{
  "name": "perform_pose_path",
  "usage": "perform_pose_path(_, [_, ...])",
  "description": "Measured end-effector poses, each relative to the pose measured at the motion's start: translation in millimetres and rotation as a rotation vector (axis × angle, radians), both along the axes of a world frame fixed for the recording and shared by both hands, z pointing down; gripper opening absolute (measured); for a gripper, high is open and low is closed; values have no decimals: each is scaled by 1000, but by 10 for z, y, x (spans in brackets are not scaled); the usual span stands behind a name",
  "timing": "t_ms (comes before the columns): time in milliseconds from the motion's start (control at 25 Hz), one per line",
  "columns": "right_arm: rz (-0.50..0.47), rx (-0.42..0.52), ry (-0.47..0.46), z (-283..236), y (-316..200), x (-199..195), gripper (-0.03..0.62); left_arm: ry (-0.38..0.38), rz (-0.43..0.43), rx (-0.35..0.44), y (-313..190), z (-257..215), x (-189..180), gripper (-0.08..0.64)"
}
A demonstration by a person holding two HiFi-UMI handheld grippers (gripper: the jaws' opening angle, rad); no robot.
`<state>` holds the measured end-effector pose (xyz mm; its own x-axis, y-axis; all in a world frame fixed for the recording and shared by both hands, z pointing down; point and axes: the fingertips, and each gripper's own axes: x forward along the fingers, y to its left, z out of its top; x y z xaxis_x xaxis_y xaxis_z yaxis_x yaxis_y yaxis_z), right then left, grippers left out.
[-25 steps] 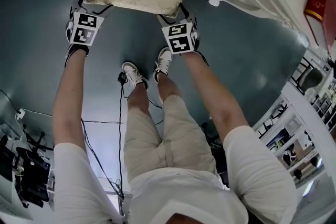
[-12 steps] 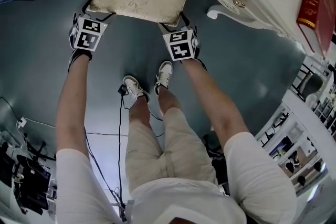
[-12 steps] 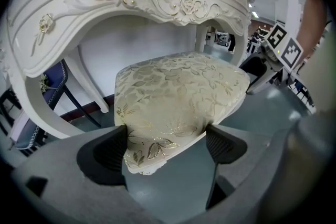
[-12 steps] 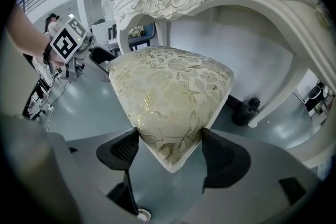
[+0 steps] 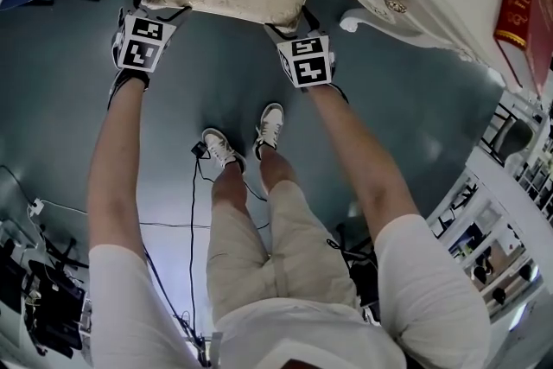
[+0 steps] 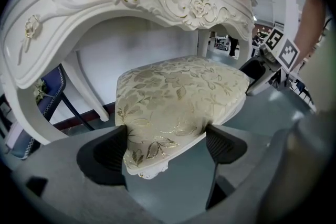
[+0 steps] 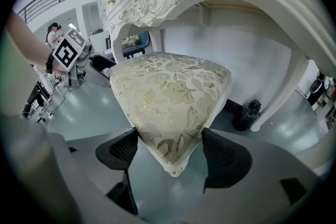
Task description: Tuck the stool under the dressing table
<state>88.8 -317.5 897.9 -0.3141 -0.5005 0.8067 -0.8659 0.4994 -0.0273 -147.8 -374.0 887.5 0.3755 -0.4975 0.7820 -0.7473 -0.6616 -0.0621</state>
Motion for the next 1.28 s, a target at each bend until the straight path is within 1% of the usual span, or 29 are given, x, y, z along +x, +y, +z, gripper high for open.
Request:
perform_pose_path(160, [0, 2, -23, 4, -85, 17, 397, 17, 4, 34, -91, -25, 10, 475])
perform_pose_path(280, [8, 3, -18, -4, -144, 52, 396, 24, 8, 40, -144, -24, 42, 474])
perform_pose_path(400, [33, 27, -20, -18, -245, 57, 385, 29, 21, 49, -272, -24, 55, 474])
perform_pose_path(640, [39, 54, -18, -24, -449, 85, 385, 43, 51, 67, -532, 36, 108, 476])
perform_pose_path(880, [35, 70, -22, -30, -637, 115, 387, 28, 47, 47, -700, -13, 142, 476])
perform_pose_path(1280, [49, 119, -31, -30, -765, 143, 387, 40, 25, 103, -857, -11, 167, 476])
